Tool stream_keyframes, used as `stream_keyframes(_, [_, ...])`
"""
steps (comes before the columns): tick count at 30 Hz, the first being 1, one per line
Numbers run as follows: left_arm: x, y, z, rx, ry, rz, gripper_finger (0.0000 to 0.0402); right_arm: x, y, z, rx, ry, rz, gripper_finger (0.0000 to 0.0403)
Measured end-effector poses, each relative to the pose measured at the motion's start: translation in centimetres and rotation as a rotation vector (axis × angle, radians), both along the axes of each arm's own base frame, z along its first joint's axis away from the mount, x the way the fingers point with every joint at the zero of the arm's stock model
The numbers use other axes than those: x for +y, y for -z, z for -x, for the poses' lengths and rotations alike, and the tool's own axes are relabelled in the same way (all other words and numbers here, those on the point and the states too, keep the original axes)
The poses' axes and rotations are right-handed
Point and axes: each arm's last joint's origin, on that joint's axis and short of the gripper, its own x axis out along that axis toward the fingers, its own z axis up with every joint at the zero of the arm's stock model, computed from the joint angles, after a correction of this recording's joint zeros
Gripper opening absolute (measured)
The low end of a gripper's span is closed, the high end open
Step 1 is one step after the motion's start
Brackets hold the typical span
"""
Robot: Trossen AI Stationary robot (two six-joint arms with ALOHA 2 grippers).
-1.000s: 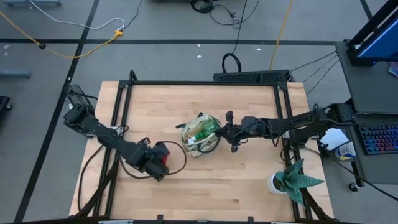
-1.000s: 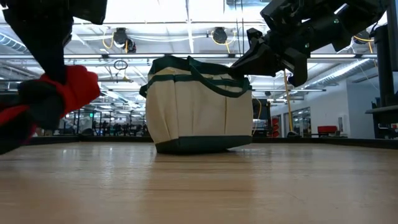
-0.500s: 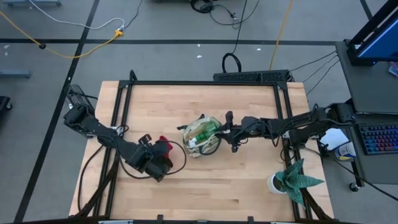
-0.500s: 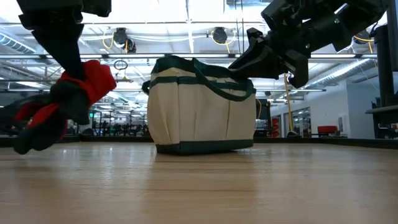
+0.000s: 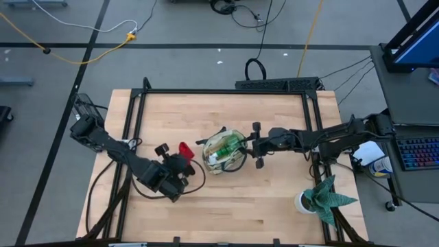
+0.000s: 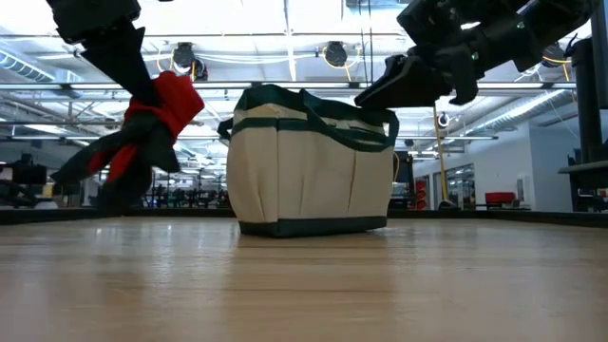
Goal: Pick & Place Garden tools in Gardening bag
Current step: Put the red gloves into the brown gardening bag
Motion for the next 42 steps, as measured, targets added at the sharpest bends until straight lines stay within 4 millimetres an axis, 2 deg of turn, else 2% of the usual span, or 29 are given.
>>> stream_keyframes(3, [-0.2, -0.1, 0.1, -0.010, 0.019, -0.029, 0.0031, 0.4, -0.1, 0.1, -0.005, 0.008, -0.058, 0.0138])
stream_keyframes(12, [-1.4, -0.2, 0.6, -0.057, 0.079, -0.089, 0.0031, 2.4, -0.6, 0.2, -0.042, -0.072, -0.060, 0.0143])
stream_keyframes(21, [-2.4, -0.7, 1.3, -0.167, 0.146, -0.288, 0.0031, 2.6, -2.6, -0.1, -0.247, -0.093, -0.037, 0.0144])
stream_keyframes(28, [-2.9, -1.1, 1.6, -0.204, 0.199, -0.423, 0.0031, 2.7, -3.4, -0.4, -0.365, -0.061, -0.245, 0.0142])
stream_keyframes(31, [-2.9, -1.3, 1.6, -0.234, 0.205, -0.503, 0.0031, 2.7, -3.4, -0.9, -0.416, -0.058, -0.307, 0.0140])
stream_keyframes(37, [-2.8, -1.7, 1.5, -0.297, 0.200, -0.632, 0.0031, 2.8, -2.3, -2.0, -0.444, -0.060, -0.312, 0.0138])
stream_keyframes(42, [-2.7, -2.1, 1.4, -0.387, 0.164, -0.715, 0.0031, 2.9, -1.9, -2.7, -0.538, -0.071, -0.319, 0.0135])
